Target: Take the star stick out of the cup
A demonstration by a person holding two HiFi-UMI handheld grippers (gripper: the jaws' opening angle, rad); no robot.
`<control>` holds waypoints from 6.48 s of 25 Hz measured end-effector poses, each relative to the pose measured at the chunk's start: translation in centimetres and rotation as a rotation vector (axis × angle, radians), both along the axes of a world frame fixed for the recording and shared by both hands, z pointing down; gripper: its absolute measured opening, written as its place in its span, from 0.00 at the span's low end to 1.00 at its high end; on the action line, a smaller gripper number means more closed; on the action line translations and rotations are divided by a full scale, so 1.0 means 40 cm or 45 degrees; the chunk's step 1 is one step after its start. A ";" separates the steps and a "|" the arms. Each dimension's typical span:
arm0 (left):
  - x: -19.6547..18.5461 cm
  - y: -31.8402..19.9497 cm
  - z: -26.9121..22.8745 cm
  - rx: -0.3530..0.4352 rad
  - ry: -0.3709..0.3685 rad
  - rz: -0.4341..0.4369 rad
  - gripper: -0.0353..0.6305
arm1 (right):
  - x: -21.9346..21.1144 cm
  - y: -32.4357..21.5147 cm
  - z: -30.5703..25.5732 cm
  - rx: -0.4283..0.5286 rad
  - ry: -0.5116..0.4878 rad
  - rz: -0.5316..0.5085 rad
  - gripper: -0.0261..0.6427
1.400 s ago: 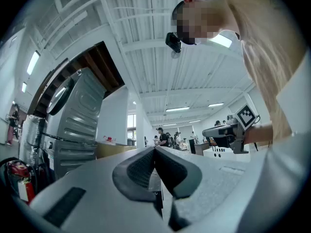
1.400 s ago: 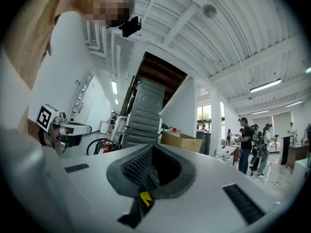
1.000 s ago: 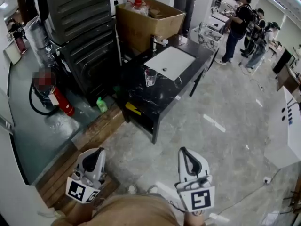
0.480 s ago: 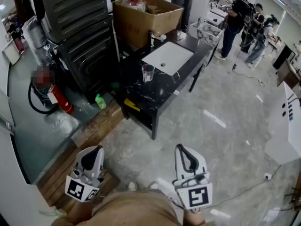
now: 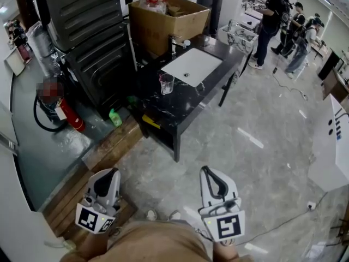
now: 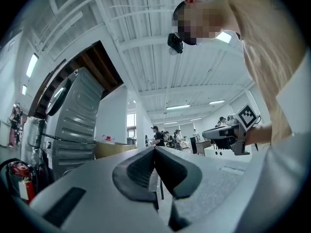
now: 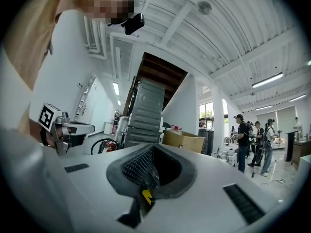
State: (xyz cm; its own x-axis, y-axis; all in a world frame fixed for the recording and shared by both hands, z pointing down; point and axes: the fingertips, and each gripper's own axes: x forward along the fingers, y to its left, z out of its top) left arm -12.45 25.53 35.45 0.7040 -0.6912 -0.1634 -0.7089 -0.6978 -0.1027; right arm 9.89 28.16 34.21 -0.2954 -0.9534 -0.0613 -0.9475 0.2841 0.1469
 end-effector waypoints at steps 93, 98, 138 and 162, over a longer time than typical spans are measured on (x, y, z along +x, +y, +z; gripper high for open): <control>0.060 -0.910 0.046 -0.077 0.047 -0.016 0.05 | -0.003 -0.947 0.005 -0.040 0.056 -0.095 0.05; 0.091 -0.935 0.043 -0.071 0.035 -0.051 0.05 | 0.029 -0.981 0.013 -0.046 0.037 -0.133 0.05; 0.083 -0.909 0.063 -0.103 -0.017 -0.180 0.05 | 0.017 -1.034 0.120 -0.137 0.242 -0.326 0.05; 0.074 -0.881 0.055 -0.113 -0.020 -0.244 0.05 | -0.003 -1.070 0.201 -0.196 0.363 -0.376 0.16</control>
State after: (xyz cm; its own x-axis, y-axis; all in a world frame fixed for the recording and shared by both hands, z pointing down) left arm -9.50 -9.69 37.66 0.5604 -0.8238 -0.0860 -0.8282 -0.5572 -0.0591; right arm 9.76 -14.62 42.25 -0.5415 -0.8169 0.1986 -0.7498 0.5761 0.3254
